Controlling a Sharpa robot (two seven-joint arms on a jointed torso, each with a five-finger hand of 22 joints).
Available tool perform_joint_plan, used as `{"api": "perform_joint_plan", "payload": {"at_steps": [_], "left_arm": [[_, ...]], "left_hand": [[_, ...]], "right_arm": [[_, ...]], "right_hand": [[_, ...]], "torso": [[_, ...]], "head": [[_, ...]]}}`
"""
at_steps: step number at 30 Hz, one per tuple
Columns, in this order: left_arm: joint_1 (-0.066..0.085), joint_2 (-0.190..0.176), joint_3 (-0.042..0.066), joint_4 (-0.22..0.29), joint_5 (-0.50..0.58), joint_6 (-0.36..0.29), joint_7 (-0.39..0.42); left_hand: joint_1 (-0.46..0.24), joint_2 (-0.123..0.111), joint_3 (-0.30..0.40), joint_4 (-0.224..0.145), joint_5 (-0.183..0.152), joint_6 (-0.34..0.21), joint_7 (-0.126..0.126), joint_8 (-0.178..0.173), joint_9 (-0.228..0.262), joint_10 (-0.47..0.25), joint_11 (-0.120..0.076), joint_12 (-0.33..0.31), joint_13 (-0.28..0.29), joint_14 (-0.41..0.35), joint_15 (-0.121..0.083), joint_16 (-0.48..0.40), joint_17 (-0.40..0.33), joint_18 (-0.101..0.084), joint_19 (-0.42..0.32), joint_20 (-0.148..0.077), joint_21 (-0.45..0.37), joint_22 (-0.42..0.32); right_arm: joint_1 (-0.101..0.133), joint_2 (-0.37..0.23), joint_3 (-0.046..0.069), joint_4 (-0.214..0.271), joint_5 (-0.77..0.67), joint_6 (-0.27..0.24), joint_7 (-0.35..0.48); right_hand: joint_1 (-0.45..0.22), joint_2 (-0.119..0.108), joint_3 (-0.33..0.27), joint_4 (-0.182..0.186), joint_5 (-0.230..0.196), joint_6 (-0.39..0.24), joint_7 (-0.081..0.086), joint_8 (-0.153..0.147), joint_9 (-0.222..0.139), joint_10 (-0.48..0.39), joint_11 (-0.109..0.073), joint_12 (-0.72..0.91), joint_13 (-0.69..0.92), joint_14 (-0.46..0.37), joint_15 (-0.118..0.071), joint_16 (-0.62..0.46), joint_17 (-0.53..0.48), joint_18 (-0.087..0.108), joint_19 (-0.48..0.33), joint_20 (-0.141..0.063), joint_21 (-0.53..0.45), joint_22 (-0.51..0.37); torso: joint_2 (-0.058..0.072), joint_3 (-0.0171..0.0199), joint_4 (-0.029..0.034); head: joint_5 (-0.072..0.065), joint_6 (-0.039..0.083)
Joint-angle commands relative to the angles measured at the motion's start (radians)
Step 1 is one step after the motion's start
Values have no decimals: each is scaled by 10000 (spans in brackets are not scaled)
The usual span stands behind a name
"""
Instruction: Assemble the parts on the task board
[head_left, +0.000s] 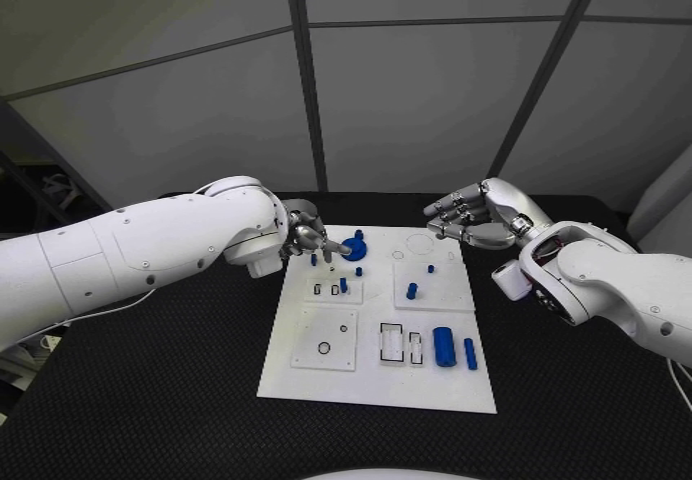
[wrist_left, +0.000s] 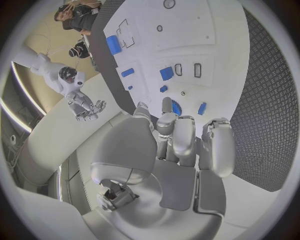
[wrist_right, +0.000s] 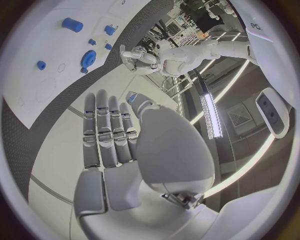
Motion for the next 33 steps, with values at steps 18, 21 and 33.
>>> {"api": "perform_joint_plan", "payload": {"at_steps": [18,21,33], "left_arm": [[263,1148,-552,-853,-706,1809,-1022],[264,1272,-592,-979,-706,1925,-1027],[264,1419,-688,-1102,-706,2172,-1007]], "left_hand": [[-225,30,-220,16,-76,-276,41,133,190,-334,27,-303,-264,220,-40,0,0,-105,132,-5,-61,-20],[-230,33,-224,16,-77,-280,41,136,196,-351,28,-329,-292,220,-40,0,-1,-109,140,-5,-48,3],[-213,80,-222,-2,-63,-301,42,159,236,-365,29,-328,-287,218,-36,-4,-3,-116,153,0,-34,35]], "right_arm": [[23,108,12,-154,567,-530,424],[23,121,13,-163,569,-546,413],[23,154,13,-190,571,-603,370]], "right_hand": [[-297,-31,30,-278,146,-120,224,-398,-20,-215,354,-522,-1010,-865,450,-1018,-1170,113,98,464,-1827,-1291],[-307,-33,27,-284,148,-127,230,-403,-21,-224,359,-529,-1011,-875,455,-1016,-1206,114,123,469,-1880,-1334],[-347,-30,13,-305,170,-159,263,-418,-23,-271,388,-559,-1013,-918,479,-1013,-1344,112,220,488,-2080,-1497]], "torso": [[37,-12,-16],[38,-19,-16],[32,-16,-3]], "head": [[34,-104],[33,-133],[10,-199]]}}
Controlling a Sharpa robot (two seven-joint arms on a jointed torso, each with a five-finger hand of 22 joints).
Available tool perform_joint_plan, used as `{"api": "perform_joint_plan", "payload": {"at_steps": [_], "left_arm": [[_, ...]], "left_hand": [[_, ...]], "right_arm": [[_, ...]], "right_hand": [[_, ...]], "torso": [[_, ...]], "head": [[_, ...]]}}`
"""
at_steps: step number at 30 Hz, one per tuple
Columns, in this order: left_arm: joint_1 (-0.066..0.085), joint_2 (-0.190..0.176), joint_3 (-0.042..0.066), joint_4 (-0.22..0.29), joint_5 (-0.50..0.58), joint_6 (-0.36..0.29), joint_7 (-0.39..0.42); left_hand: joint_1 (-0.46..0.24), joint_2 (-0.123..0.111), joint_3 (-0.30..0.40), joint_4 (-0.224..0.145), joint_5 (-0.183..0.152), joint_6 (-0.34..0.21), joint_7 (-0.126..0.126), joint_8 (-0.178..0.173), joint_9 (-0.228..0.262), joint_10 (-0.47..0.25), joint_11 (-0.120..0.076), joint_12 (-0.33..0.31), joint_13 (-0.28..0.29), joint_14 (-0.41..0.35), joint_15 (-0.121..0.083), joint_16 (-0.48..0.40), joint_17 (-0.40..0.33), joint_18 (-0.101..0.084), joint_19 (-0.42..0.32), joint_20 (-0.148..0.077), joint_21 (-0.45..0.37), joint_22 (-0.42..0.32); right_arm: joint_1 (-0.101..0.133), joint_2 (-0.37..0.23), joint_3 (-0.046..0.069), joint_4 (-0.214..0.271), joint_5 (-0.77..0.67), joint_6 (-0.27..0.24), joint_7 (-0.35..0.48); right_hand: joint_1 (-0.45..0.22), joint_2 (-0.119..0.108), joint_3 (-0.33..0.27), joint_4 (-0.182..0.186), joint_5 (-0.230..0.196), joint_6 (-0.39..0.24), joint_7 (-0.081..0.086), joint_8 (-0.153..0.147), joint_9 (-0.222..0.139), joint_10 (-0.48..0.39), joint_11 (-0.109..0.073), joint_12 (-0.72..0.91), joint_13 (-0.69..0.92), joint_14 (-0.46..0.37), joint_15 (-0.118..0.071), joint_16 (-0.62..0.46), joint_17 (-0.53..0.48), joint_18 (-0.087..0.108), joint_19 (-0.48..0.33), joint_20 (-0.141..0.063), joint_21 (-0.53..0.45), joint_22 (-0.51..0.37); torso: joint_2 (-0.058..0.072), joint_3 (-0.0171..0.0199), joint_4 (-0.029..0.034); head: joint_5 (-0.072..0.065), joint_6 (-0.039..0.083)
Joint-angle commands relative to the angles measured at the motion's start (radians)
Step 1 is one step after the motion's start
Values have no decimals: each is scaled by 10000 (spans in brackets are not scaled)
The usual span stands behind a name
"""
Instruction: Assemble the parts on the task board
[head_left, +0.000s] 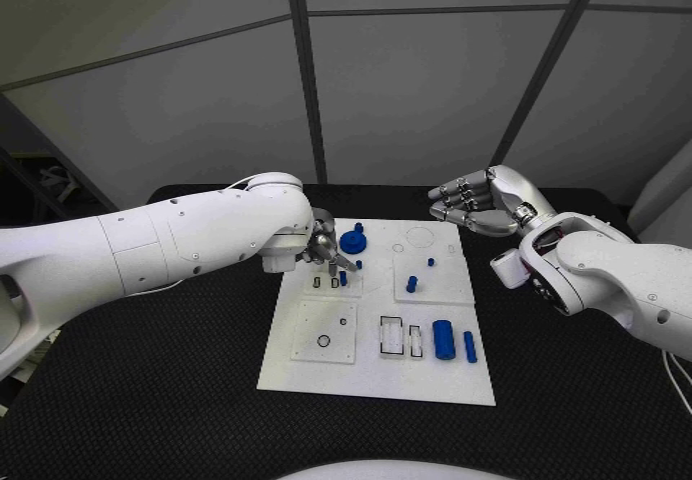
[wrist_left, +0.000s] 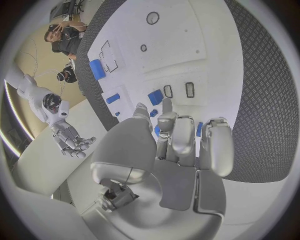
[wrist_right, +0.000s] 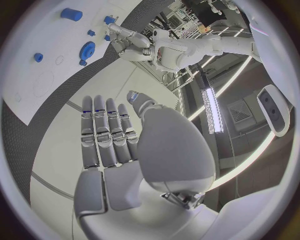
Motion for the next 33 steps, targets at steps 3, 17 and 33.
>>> {"api": "perform_joint_plan", "payload": {"at_steps": [3,17,33], "left_arm": [[15,24,-7,-26,-92,353,-73],[13,136,-27,-79,-32,505,-21],[13,160,-31,-57,224,455,63]], "left_hand": [[-65,46,-55,-33,-21,-90,6,47,24,-82,-5,-32,-2,218,-36,-4,-1,-117,155,1,-17,26],[152,155,-26,-137,41,-158,5,132,170,-100,-6,-9,23,217,-34,-6,-1,-120,170,8,-17,53],[1124,577,433,-715,112,-367,-5,300,532,-205,-19,-104,-58,211,-43,-21,-9,-107,151,6,-86,21]], "right_arm": [[21,23,10,-7,60,-139,78],[21,81,10,-56,77,-127,54],[21,172,10,-141,77,-192,63]], "right_hand": [[-83,9,-1,-47,73,-33,44,-60,-2,-43,53,-47,-16,-57,14,-12,-33,115,108,13,-66,-41],[-93,34,6,-57,127,-31,60,-54,1,-51,63,-50,-13,-65,22,-7,-97,115,159,20,-162,-120],[-72,48,46,-124,400,8,76,-38,11,-21,62,-33,-10,-43,18,6,-234,118,302,15,-358,-288]], "torso": [[-10,-2,14],[-1,-4,9],[5,-10,11]], "head": [[-1,-27],[17,-37],[42,-69]]}}
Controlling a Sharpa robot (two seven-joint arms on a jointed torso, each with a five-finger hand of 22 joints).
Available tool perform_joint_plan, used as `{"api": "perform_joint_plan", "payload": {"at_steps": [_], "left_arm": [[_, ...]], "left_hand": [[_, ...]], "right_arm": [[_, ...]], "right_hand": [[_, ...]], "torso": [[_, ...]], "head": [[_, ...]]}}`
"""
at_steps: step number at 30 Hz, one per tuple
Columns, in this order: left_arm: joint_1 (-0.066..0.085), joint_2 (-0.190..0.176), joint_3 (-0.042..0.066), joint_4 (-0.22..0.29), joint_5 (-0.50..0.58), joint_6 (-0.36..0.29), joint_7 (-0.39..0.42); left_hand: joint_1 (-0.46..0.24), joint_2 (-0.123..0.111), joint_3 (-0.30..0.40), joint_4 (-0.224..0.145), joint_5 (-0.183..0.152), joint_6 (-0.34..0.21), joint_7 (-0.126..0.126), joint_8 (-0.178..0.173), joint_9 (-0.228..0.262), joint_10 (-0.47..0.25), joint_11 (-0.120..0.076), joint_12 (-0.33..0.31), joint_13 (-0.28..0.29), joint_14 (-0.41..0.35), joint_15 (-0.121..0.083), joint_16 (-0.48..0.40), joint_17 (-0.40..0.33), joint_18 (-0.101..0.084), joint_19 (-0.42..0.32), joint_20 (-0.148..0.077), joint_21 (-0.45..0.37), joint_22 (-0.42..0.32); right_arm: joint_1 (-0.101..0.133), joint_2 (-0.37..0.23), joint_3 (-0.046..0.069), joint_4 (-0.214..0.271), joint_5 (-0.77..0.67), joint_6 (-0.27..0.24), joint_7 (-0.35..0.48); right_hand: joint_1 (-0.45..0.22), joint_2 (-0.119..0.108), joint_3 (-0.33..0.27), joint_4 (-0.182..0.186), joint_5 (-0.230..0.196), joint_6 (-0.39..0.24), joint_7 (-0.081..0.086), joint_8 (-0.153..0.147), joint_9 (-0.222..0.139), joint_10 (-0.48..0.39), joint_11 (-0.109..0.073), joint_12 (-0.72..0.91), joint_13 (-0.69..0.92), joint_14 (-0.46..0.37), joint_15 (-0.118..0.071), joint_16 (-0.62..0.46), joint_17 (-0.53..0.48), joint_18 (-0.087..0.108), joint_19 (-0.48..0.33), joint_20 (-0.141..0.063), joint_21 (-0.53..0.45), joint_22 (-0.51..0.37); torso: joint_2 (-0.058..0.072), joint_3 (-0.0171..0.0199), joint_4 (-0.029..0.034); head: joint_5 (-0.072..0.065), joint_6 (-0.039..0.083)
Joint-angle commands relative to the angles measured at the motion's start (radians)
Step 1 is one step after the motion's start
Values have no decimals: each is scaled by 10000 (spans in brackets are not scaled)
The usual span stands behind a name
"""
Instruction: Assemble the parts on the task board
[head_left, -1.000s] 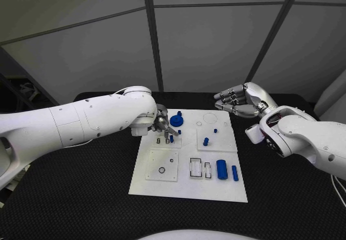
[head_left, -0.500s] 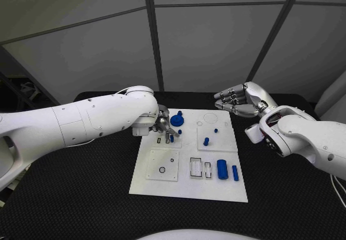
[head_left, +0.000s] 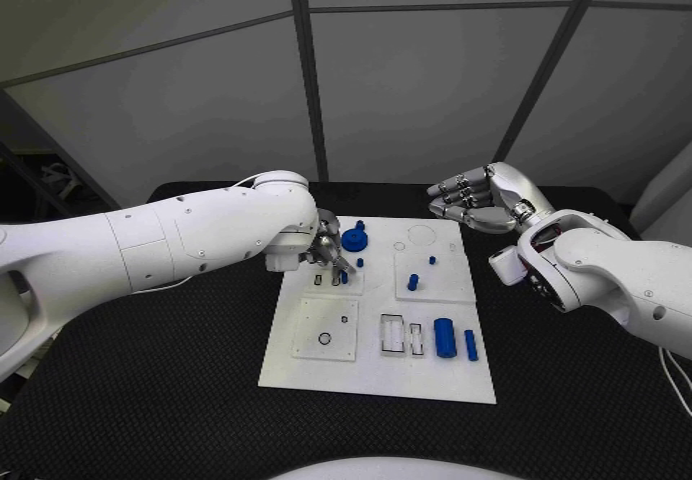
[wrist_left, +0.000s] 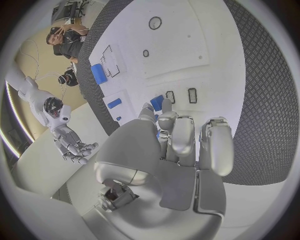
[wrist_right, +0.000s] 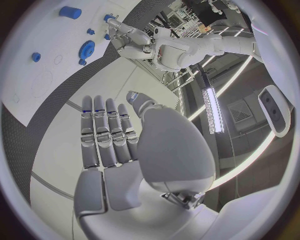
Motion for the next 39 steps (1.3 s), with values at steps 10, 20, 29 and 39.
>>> {"api": "perform_joint_plan", "payload": {"at_steps": [10,20,29,39], "left_arm": [[15,-26,0,36,470,-95,181],[13,-245,-1,171,1058,-460,333],[9,-847,-2,716,1435,-1410,479],[-62,-1517,-16,1520,1294,-2919,678]], "left_hand": [[1480,542,1367,-955,94,-388,-80,-56,120,-322,-101,-436,-323,200,-119,-39,-15,-103,140,-59,-71,35],[30,-1454,7027,-1489,134,-515,78,166,694,-295,37,-1038,-888,197,-39,-47,5,-101,141,14,-120,132],[-657,-1918,8292,-2072,384,-537,21,489,1100,-179,-36,-976,-862,209,-59,-31,24,-108,165,-5,-126,196],[-1310,-2334,9091,-2509,1660,-460,-57,927,1506,-3,-119,-975,-922,219,-132,-16,49,-124,220,-79,-88,314]], "right_arm": [[20,52,9,-99,35,-127,64],[20,88,9,-208,35,-100,38],[20,84,9,-267,35,-70,9],[20,94,9,-343,35,-40,-19]], "right_hand": [[-73,37,13,-105,193,9,91,-42,10,11,35,-39,-15,-25,8,6,-79,118,146,14,-147,-91],[-80,28,15,-113,239,2,102,-46,8,5,42,-43,-16,-25,11,5,-101,116,168,13,-177,-116],[-94,20,10,-112,252,-4,110,-50,7,-1,49,-46,-16,-28,15,3,-114,114,177,15,-195,-131],[-134,10,-3,-99,262,-17,124,-56,4,-13,61,-51,-17,-32,23,2,-139,111,195,20,-232,-161]], "torso": [[3,-2,3],[0,-5,21],[11,0,26],[13,5,45]], "head": [[23,-40],[24,-48],[63,-43],[129,-66]]}}
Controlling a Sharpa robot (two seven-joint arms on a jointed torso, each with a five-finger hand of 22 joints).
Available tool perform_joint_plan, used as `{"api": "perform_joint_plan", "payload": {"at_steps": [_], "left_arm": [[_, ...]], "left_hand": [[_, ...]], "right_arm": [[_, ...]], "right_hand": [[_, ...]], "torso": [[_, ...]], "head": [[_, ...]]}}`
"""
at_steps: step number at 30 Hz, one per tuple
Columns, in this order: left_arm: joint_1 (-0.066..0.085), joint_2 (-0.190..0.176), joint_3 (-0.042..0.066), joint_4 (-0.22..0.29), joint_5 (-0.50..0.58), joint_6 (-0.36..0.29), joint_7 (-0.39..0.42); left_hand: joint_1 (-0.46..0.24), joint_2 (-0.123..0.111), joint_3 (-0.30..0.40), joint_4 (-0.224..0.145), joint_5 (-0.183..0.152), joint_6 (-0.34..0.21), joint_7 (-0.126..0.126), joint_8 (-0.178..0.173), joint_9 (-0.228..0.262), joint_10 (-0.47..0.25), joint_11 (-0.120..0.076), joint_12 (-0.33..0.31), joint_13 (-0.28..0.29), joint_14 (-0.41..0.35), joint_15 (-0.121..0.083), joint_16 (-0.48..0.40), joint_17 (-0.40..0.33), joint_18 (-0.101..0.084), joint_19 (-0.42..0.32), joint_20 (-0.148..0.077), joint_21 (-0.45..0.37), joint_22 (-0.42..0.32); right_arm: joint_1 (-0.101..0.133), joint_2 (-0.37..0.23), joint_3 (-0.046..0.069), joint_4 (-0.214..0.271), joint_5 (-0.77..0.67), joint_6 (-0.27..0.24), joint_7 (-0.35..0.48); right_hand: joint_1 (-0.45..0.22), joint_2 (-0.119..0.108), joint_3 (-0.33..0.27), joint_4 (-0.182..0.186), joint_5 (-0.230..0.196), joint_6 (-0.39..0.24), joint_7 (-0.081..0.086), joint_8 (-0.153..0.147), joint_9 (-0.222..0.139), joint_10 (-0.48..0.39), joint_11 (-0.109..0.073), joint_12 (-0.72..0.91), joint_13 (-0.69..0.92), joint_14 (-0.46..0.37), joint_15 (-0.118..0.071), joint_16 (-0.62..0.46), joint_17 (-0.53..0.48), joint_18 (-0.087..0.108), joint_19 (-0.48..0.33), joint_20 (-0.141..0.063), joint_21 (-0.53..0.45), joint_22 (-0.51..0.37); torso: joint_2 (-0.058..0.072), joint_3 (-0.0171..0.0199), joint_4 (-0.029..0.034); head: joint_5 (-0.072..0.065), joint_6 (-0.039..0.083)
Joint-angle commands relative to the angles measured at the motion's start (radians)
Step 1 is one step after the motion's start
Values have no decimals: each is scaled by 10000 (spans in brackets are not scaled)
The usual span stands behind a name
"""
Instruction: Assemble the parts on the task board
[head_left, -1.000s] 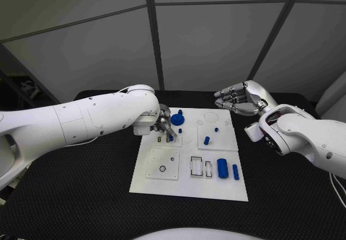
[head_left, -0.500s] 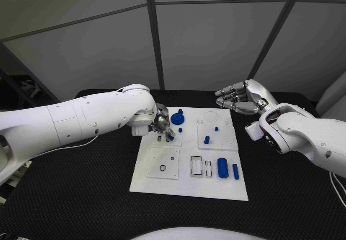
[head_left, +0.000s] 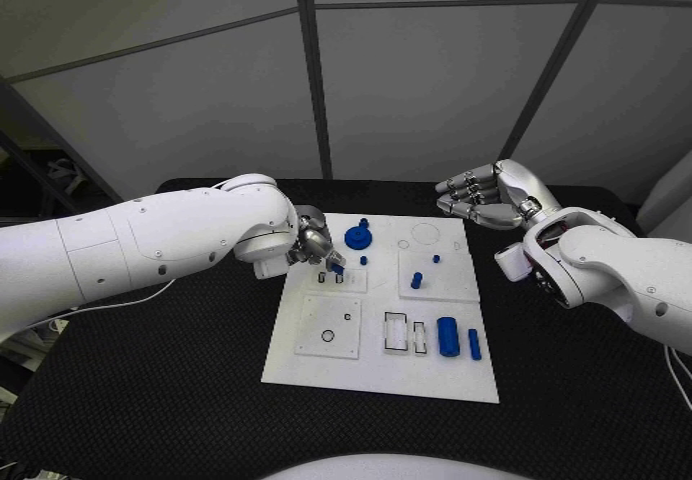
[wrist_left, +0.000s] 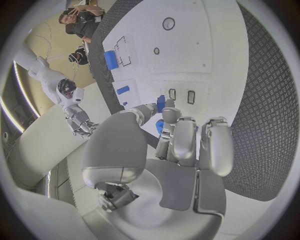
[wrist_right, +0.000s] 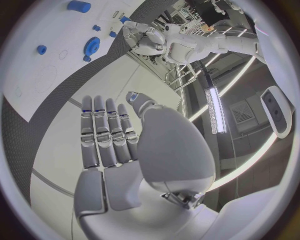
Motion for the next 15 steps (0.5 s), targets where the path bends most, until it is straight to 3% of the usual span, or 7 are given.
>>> {"api": "perform_joint_plan", "payload": {"at_steps": [1,4,15], "left_arm": [[-42,-116,-4,250,-123,-1211,253],[-124,-188,-9,431,-488,-1635,248],[-486,-216,-20,732,-1287,-2319,69]], "left_hand": [[-171,-60,1961,-1834,306,41,-68,125,88,283,-176,58,-5,204,-90,-16,9,-128,176,-75,-3,172],[-309,-133,2083,-1901,549,44,-96,249,181,355,-204,123,36,206,-112,-14,14,-136,195,-97,20,217],[-475,-213,2286,-1997,671,41,-135,418,298,431,-242,171,46,208,-144,-12,20,-150,228,-125,64,296]], "right_arm": [[20,17,8,-17,29,-6,18],[20,21,8,-32,29,0,12],[20,30,8,-73,29,17,1]], "right_hand": [[-105,-20,-14,-34,54,-14,55,-57,3,-13,61,-56,-10,-32,23,2,-9,110,49,17,-34,-9],[-120,-21,-19,-28,56,-18,58,-58,2,-17,65,-57,-9,-34,26,1,-17,109,55,19,-47,-18],[-129,-22,-22,-25,59,-22,60,-60,1,-20,67,-59,-9,-36,28,1,-23,108,59,20,-57,-27]], "torso": [[6,-3,2],[1,-1,5],[7,-6,-34]], "head": [[29,-5],[50,-14],[83,-44]]}}
